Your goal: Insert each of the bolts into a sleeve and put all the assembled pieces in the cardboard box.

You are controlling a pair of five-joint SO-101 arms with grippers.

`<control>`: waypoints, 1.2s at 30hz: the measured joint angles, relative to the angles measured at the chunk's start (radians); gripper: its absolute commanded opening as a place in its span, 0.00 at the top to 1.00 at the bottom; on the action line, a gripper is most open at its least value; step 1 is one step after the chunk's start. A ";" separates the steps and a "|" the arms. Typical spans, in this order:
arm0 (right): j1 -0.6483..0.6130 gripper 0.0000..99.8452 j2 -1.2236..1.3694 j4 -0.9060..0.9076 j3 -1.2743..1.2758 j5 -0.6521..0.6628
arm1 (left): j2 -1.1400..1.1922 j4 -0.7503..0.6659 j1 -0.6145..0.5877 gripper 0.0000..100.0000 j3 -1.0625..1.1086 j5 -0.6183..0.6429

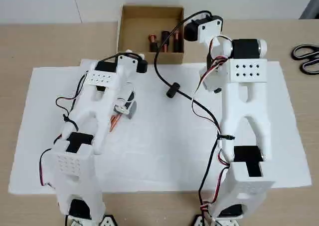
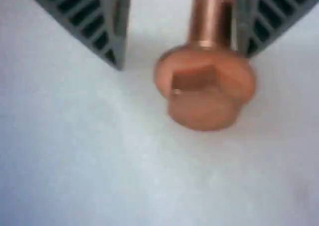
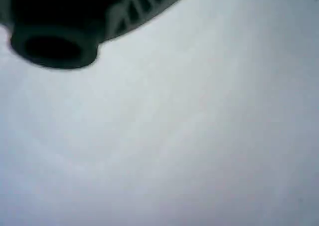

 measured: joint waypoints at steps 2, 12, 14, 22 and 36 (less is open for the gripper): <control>0.000 1.00 0.000 0.000 0.000 0.000 | 0.000 0.000 0.000 0.92 0.000 0.000; 0.000 1.00 0.000 0.000 0.000 0.000 | 0.000 -0.002 0.012 0.99 -0.002 0.003; 0.000 1.00 0.000 0.000 0.000 0.000 | 0.000 -0.002 0.023 0.99 -0.002 0.003; 0.000 1.00 0.000 0.000 0.000 0.000 | 0.003 0.012 0.061 0.99 -0.054 0.006; 0.000 1.00 -0.038 0.000 0.000 -0.005 | -0.071 0.262 0.061 0.99 -0.517 0.031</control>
